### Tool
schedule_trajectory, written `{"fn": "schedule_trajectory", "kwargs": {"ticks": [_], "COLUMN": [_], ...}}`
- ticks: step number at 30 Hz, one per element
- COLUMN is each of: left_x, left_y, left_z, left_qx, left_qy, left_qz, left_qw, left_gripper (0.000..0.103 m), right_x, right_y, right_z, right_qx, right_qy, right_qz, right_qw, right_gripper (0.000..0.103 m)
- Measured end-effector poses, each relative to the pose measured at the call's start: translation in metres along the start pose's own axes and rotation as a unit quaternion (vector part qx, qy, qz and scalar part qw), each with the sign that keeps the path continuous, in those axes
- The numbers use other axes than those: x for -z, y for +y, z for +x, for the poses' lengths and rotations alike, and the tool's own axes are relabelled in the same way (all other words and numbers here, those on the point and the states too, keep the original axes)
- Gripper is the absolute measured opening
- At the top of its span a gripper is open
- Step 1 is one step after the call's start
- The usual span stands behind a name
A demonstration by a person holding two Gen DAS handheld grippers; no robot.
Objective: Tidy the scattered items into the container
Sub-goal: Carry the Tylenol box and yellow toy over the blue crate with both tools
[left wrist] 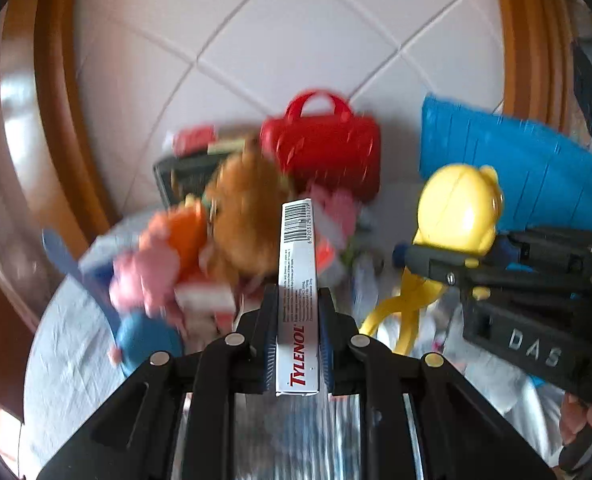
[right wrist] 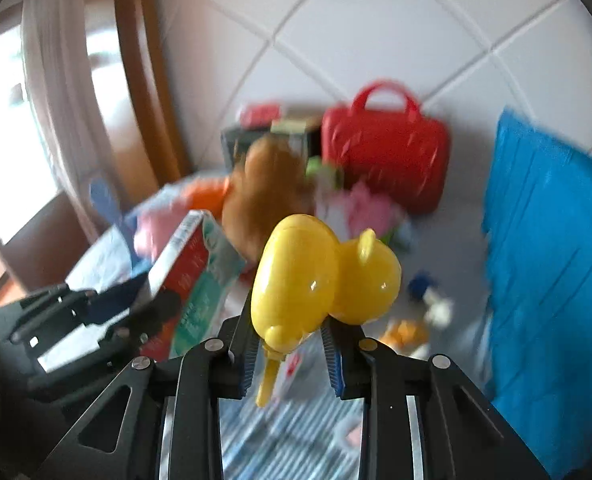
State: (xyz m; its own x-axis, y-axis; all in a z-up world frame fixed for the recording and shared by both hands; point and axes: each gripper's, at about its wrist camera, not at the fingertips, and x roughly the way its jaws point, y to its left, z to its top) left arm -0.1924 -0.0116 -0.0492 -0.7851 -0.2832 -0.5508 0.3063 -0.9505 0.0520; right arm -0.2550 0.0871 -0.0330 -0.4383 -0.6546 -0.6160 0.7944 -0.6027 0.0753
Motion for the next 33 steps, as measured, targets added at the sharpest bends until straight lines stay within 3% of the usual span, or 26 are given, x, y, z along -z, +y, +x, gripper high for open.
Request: {"fn": "schedule_trajectory", "kwargs": {"ticks": [5,11,17,21,23,26,30,33], "left_x": [-0.053,-0.108,-0.160,-0.195,-0.210,-0.224,-0.216,-0.194], "left_y": [-0.011,-0.057,-0.143,-0.215,-0.250,-0.299,-0.358,-0.390], "left_z": [-0.022,-0.041,-0.057,-0.059,-0.053,-0.032,0.019,0.061], "left_qx": [0.028,0.070,0.108,0.127,0.133,0.146,0.122,0.104], "left_qy": [-0.060,-0.117,-0.158,-0.161,-0.150,-0.101,0.012,0.096], "left_qz": [0.015,0.033,0.056,0.058,0.054,0.042,0.052,0.069], "left_qw": [0.9977,0.9901,0.9800,0.9771,0.9781,0.9833,0.9911,0.9876], "left_gripper": [0.018,0.018,0.018,0.018,0.018,0.018,0.018,0.018], "right_x": [-0.054,-0.094,-0.117,-0.122,-0.122,-0.116,-0.095,-0.070], "right_y": [-0.009,-0.049,-0.128,-0.191,-0.231,-0.286,-0.348,-0.389], "right_z": [-0.048,-0.105,-0.180,-0.218,-0.234,-0.236,-0.209,-0.177], "right_qx": [0.037,0.101,0.167,0.201,0.212,0.219,0.193,0.168], "right_qy": [-0.052,-0.093,-0.131,-0.122,-0.110,-0.075,-0.010,0.046], "right_qz": [0.010,0.018,0.026,0.013,0.003,-0.006,0.006,0.022], "right_qw": [0.998,0.990,0.977,0.972,0.971,0.973,0.981,0.985], "right_gripper": [0.028,0.028,0.028,0.028,0.028,0.028,0.028,0.028]}}
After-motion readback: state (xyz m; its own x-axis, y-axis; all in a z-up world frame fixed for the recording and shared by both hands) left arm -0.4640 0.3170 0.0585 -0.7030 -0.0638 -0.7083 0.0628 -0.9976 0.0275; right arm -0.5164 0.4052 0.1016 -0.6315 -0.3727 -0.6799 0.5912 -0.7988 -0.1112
